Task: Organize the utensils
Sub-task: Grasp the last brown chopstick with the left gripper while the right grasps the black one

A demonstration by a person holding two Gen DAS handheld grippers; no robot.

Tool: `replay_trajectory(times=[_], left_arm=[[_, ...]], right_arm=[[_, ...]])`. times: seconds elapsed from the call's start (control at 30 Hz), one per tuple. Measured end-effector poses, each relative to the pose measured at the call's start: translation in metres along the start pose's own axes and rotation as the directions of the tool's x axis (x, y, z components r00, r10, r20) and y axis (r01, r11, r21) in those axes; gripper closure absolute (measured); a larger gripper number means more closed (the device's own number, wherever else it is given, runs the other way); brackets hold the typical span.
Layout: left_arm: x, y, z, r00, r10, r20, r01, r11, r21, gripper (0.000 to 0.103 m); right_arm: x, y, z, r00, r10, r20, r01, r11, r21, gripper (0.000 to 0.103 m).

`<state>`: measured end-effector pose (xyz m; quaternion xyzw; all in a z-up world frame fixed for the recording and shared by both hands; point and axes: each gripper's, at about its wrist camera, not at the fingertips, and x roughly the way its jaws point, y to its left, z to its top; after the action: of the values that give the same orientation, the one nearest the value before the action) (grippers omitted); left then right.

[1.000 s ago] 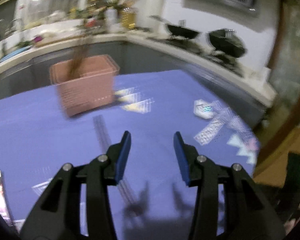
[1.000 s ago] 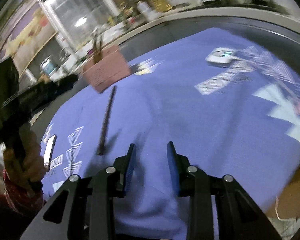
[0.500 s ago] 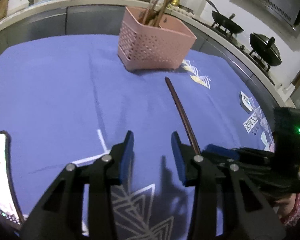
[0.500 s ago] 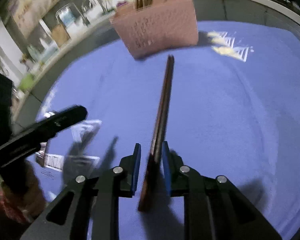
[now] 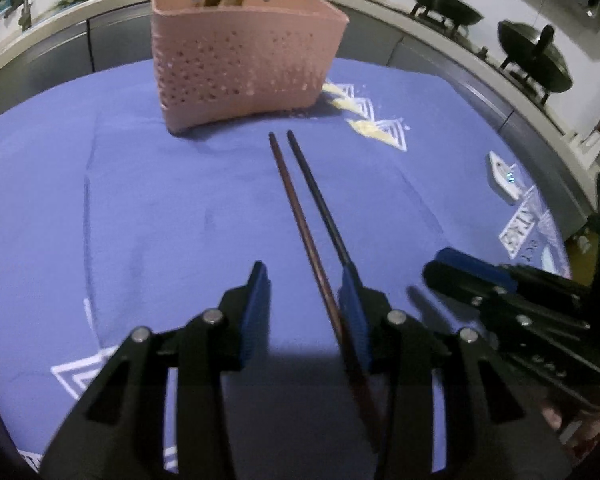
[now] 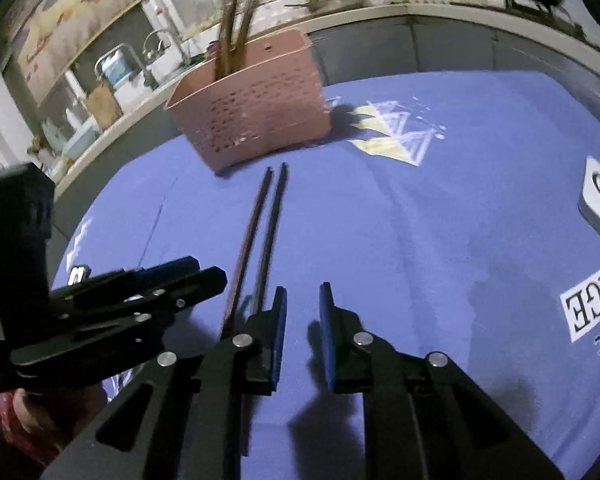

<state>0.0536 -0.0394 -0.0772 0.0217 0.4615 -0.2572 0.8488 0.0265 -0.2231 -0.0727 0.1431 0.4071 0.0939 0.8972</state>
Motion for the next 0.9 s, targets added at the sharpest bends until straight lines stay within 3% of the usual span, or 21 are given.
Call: replay_trajectory(times=[0.1, 0.13, 0.2, 0.27, 0.33, 0.5, 0.6, 0.67, 0.8, 0.9], left_arm=[[0.009, -0.008, 0.000, 0.999, 0.048, 0.002, -0.048, 0.999, 0.005, 0.066], [0.011, -0.012, 0.000, 0.997, 0.075, 0.012, -0.075, 0.997, 0.023, 0.070], [0.010, -0.009, -0.001, 0.995, 0.098, 0.029, -0.099, 0.995, 0.021, 0.090], [0.008, -0.002, -0.002, 0.997, 0.073, 0.020, -0.073, 0.997, -0.003, 0.094], [0.000, 0.004, -0.007, 0.993, 0.117, 0.013, -0.117, 0.993, -0.002, 0.098], [-0.014, 0.019, -0.018, 0.993, 0.120, -0.021, -0.120, 0.993, -0.013, 0.098], [-0.008, 0.021, -0.003, 0.989, 0.149, -0.027, -0.149, 0.989, -0.004, 0.080], [-0.003, 0.019, 0.011, 0.984, 0.176, 0.008, -0.177, 0.984, 0.039, 0.079], [0.021, 0.016, 0.032, 0.986, 0.165, -0.023, -0.163, 0.983, 0.083, 0.079], [0.031, 0.013, 0.041, 0.983, 0.185, 0.007, -0.184, 0.971, 0.151, 0.098]], right_arm=[[0.005, -0.008, 0.005, 0.999, 0.040, -0.009, -0.040, 0.999, 0.036, 0.086], [0.007, -0.011, 0.008, 0.999, 0.052, -0.010, -0.052, 0.998, 0.039, 0.086], [0.010, -0.012, 0.018, 0.997, 0.076, -0.010, -0.076, 0.996, 0.037, 0.086], [0.015, -0.012, 0.030, 0.995, 0.101, -0.022, -0.100, 0.995, 0.016, 0.086], [0.024, -0.008, 0.043, 0.991, 0.119, -0.053, -0.120, 0.993, -0.012, 0.086], [0.049, 0.007, 0.074, 0.988, 0.115, -0.104, -0.125, 0.987, -0.098, 0.086], [0.068, 0.017, 0.091, 0.984, 0.112, -0.141, -0.131, 0.982, -0.134, 0.086], [0.078, 0.021, 0.099, 0.984, 0.103, -0.149, -0.124, 0.982, -0.143, 0.086], [0.100, 0.025, 0.110, 0.975, 0.102, -0.198, -0.132, 0.981, -0.143, 0.085], [0.108, 0.030, 0.114, 0.975, 0.084, -0.206, -0.125, 0.973, -0.196, 0.086]])
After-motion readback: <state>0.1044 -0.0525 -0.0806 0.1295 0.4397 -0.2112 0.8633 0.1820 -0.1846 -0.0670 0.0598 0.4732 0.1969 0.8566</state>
